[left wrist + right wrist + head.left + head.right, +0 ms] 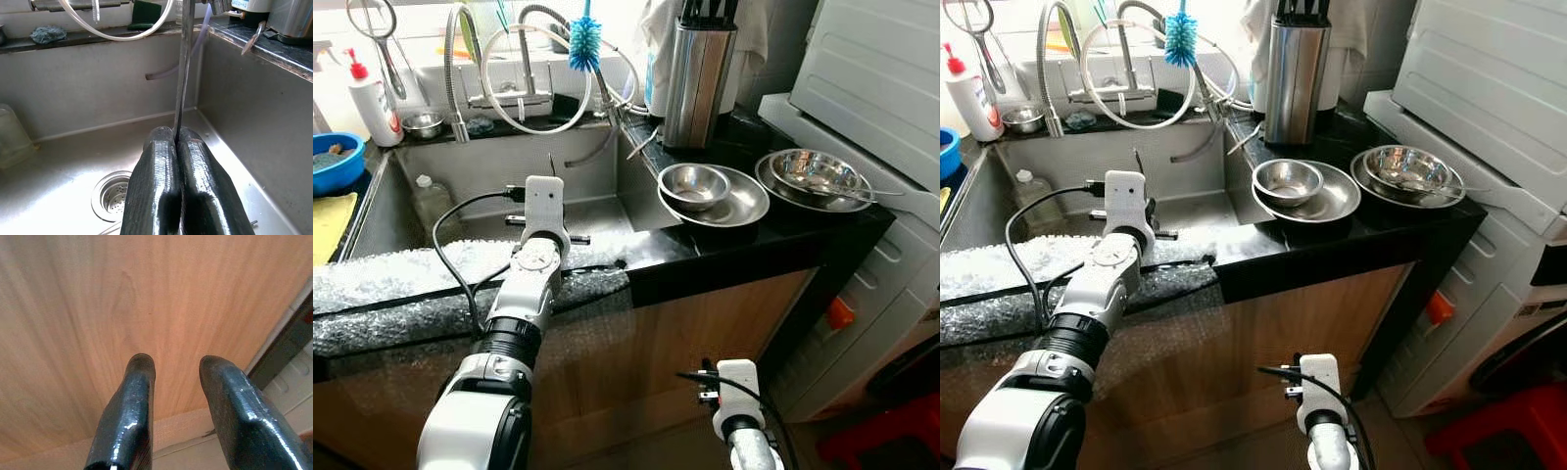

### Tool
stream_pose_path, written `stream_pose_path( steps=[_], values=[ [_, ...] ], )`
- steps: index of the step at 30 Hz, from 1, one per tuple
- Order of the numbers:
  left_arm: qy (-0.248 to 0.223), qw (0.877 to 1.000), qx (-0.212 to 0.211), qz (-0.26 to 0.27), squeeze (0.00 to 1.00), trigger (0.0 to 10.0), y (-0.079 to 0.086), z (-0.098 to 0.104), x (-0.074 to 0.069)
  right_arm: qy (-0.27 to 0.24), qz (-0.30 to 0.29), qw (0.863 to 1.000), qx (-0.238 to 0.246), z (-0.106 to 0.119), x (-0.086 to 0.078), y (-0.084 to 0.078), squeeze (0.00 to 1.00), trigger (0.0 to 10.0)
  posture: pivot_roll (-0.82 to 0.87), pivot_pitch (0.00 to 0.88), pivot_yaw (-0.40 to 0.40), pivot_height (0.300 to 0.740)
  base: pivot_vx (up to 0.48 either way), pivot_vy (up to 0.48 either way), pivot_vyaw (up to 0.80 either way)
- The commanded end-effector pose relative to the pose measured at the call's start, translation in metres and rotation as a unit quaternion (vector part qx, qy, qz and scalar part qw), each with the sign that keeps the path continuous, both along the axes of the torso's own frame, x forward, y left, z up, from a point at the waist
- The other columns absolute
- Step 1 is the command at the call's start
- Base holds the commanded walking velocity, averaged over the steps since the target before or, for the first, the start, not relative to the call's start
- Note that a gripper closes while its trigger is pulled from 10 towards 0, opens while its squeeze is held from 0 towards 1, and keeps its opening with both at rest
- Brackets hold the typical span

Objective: Kitchen organization

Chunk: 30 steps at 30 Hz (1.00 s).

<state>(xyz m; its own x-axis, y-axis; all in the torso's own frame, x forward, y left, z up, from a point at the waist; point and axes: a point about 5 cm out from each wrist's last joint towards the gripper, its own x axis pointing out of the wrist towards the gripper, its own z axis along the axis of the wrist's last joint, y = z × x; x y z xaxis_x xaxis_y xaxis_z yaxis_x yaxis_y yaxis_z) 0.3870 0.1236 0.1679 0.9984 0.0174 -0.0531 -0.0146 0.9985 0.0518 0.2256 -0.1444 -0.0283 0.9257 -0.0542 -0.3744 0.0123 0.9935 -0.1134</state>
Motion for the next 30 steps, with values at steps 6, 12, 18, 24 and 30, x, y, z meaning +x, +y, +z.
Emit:
stream_pose_path(
  steps=[6, 12, 18, 24, 30],
  values=[
    [0.024, 1.000, -0.004, 0.008, 0.00, 10.0, 0.000, -0.001, 0.003, 0.052, -0.024, 0.998, 0.030, -0.016, -0.005, -0.001, 0.00, 10.0, -0.11, 0.000, -0.017, 0.740, 0.000, 0.000, 0.00],
    [0.028, 1.000, -0.008, 0.010, 0.00, 10.0, 0.001, -0.002, 0.003, 0.101, -0.036, 0.993, 0.047, -0.030, -0.016, -0.005, 0.00, 10.0, -0.11, 0.000, -0.016, 0.740, 0.000, 0.000, 0.00],
    [0.025, 1.000, -0.006, 0.011, 0.00, 10.0, 0.001, -0.001, 0.003, 0.150, -0.050, 0.986, 0.054, -0.043, -0.032, -0.012, 0.00, 10.0, -0.11, 0.000, -0.019, 0.740, 0.000, 0.000, 0.00],
    [0.027, 0.999, -0.017, 0.010, 0.00, 10.0, 0.000, 0.001, 0.003, 0.177, -0.060, 0.980, 0.064, -0.050, -0.041, -0.016, 0.00, 10.0, -0.11, 0.000, -0.020, 0.740, 0.000, 0.000, 0.00],
    [0.028, 0.999, -0.018, 0.009, 1.00, 10.0, -0.001, 0.001, 0.003, 0.185, -0.061, 0.979, 0.068, -0.052, -0.043, -0.018, 0.00, 10.0, -0.11, 0.003, -0.020, 0.740, 0.000, 0.000, 0.00]
  ],
)
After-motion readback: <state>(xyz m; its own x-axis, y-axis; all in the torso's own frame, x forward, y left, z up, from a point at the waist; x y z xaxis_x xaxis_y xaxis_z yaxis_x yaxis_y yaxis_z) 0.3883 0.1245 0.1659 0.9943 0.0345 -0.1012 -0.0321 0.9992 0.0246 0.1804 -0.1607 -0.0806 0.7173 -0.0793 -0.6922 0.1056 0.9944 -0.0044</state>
